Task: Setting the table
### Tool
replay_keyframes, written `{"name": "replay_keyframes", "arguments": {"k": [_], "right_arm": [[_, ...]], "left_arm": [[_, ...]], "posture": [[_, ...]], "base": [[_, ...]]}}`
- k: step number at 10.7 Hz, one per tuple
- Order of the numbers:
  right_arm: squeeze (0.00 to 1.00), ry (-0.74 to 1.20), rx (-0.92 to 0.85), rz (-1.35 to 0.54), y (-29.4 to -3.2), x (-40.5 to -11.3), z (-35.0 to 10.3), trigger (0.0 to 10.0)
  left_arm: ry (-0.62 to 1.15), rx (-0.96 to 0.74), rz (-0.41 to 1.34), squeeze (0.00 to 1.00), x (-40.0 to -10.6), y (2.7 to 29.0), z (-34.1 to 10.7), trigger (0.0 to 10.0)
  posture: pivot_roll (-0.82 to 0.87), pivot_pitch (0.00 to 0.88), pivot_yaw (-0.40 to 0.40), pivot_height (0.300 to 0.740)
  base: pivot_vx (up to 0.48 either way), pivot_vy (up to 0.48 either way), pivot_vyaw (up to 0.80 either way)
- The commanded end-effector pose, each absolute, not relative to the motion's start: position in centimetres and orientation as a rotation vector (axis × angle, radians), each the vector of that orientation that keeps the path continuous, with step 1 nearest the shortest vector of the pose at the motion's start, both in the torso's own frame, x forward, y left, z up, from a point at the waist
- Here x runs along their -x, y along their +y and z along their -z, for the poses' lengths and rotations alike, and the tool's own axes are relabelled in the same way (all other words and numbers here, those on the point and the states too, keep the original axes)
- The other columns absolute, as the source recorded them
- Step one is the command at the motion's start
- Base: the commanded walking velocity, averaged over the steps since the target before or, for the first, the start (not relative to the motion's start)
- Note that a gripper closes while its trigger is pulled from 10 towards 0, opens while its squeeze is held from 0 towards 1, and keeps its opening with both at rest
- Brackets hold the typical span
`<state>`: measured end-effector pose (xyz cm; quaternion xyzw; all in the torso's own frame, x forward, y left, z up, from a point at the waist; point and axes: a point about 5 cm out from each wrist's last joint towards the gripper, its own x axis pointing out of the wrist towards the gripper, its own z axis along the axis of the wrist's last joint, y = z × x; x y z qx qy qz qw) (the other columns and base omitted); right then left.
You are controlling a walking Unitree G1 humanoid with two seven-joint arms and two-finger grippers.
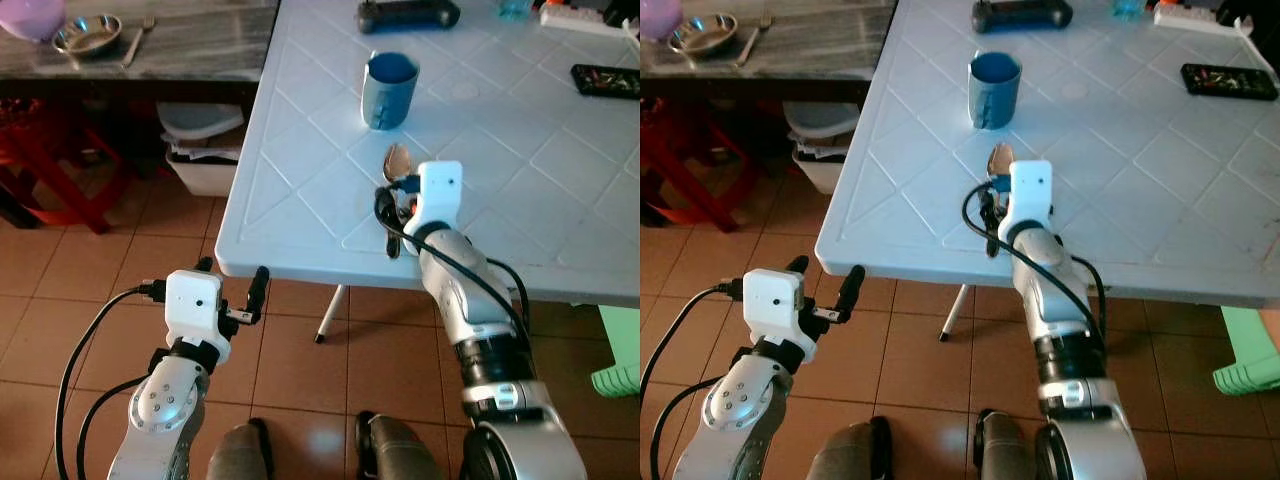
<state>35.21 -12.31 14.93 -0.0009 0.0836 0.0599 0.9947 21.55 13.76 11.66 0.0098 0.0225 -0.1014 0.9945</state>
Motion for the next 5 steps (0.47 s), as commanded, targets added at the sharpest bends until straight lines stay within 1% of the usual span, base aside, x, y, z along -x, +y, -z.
{"name": "replay_keyframes", "arguments": {"k": [1, 3, 4, 5], "right_arm": [[0.0, 0.23, 0.014, -0.153, -11.7, -35.1, -13.9, 0.0], [0.0, 0.29, 0.017, -0.19, -11.2, -34.9, -12.9, 0.2], [0.0, 0.316, 0.006, -0.195, -11.2, -34.7, -12.4, 0.7], [0.0, 0.346, -0.005, -0.197, -11.2, -34.3, -11.7, 0.4]], "left_arm": [[0.055, -0.02, 0.205, 0.0, -21.3, 13.8, -11.6, 10.0], [0.06, -0.019, 0.204, 0.0, -21.2, 13.8, -11.6, 10.0], [0.065, -0.018, 0.206, 0.0, -21.2, 13.8, -11.6, 10.0], [0.068, -0.017, 0.209, 0.0, -21.2, 13.7, -11.5, 10.0]], "posture": [[0.04, 0.236, 0.051, 0.74], [0.04, 0.237, 0.05, 0.74], [0.04, 0.237, 0.049, 0.74], [0.04, 0.237, 0.05, 0.74]], "base": [[0.0, 0.0, 0.0], [0.0, 0.0, 0.0], [0.0, 0.0, 0.0], [0.0, 0.0, 0.0]]}}
